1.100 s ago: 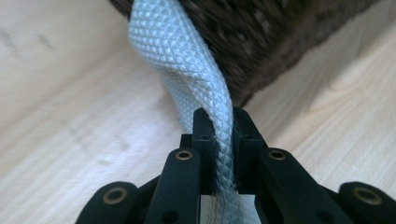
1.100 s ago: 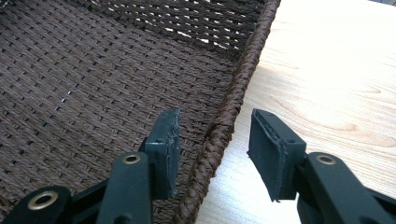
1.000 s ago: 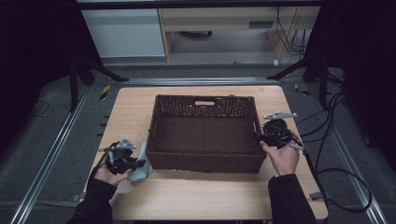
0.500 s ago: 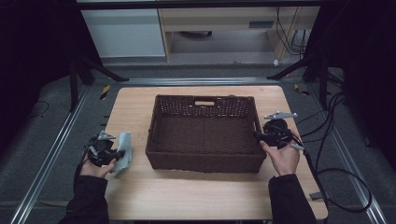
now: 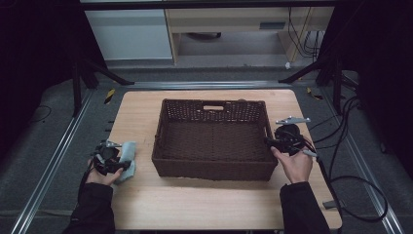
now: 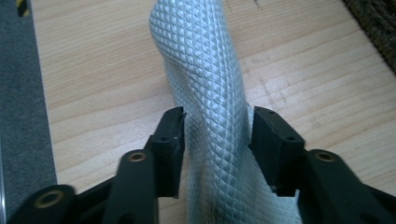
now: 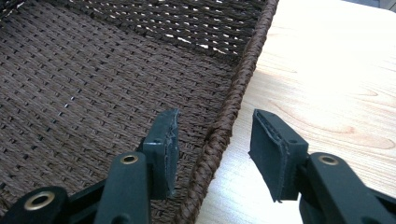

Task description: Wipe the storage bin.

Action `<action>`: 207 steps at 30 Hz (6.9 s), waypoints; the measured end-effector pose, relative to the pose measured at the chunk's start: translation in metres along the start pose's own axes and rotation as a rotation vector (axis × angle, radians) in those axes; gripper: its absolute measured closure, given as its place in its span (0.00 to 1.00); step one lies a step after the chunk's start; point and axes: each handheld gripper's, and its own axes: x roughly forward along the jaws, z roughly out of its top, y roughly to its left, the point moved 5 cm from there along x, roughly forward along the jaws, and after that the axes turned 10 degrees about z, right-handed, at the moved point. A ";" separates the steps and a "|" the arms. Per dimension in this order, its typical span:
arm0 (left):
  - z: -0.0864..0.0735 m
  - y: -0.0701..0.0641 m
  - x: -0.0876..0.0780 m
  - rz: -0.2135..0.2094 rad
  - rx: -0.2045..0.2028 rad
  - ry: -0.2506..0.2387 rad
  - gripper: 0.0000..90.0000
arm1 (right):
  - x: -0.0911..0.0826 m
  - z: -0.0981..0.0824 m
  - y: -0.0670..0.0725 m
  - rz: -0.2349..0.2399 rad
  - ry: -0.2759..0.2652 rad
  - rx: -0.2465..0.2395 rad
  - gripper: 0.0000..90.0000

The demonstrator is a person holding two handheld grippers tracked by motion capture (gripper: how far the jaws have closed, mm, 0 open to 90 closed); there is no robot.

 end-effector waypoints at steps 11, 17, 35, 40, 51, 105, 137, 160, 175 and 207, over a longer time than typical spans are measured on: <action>0.012 0.001 -0.021 -0.026 -0.040 -0.082 0.45 | -0.003 0.002 0.000 0.000 -0.016 -0.002 0.57; 0.025 -0.005 -0.044 -0.072 -0.047 -0.128 0.45 | -0.003 0.002 0.001 -0.005 -0.007 -0.012 0.60; 0.087 -0.060 -0.085 -0.223 0.044 -0.244 0.45 | -0.005 0.000 0.002 0.004 0.037 -0.008 0.79; 0.092 -0.076 -0.075 -0.227 0.085 -0.203 0.48 | -0.004 0.000 0.000 0.009 0.037 0.003 0.81; 0.080 -0.087 -0.057 -0.254 0.087 -0.136 0.67 | -0.005 0.003 0.002 0.016 0.029 0.002 0.73; 0.119 -0.069 -0.046 -0.187 0.033 -0.180 0.47 | -0.002 0.009 -0.010 -0.075 0.091 0.049 0.92; 0.120 -0.058 -0.029 -0.154 -0.010 -0.156 0.46 | 0.005 0.018 -0.023 -0.119 0.064 0.057 0.89; 0.099 -0.069 -0.047 -0.135 -0.050 -0.150 0.45 | -0.014 0.014 -0.005 -0.116 0.006 0.085 0.49; 0.123 -0.038 -0.035 -0.117 -0.033 -0.181 0.40 | -0.002 0.015 -0.013 -0.138 0.010 0.102 0.54; 0.112 -0.051 -0.022 -0.219 0.092 -0.147 0.71 | 0.006 0.023 0.001 -0.064 -0.008 0.106 0.67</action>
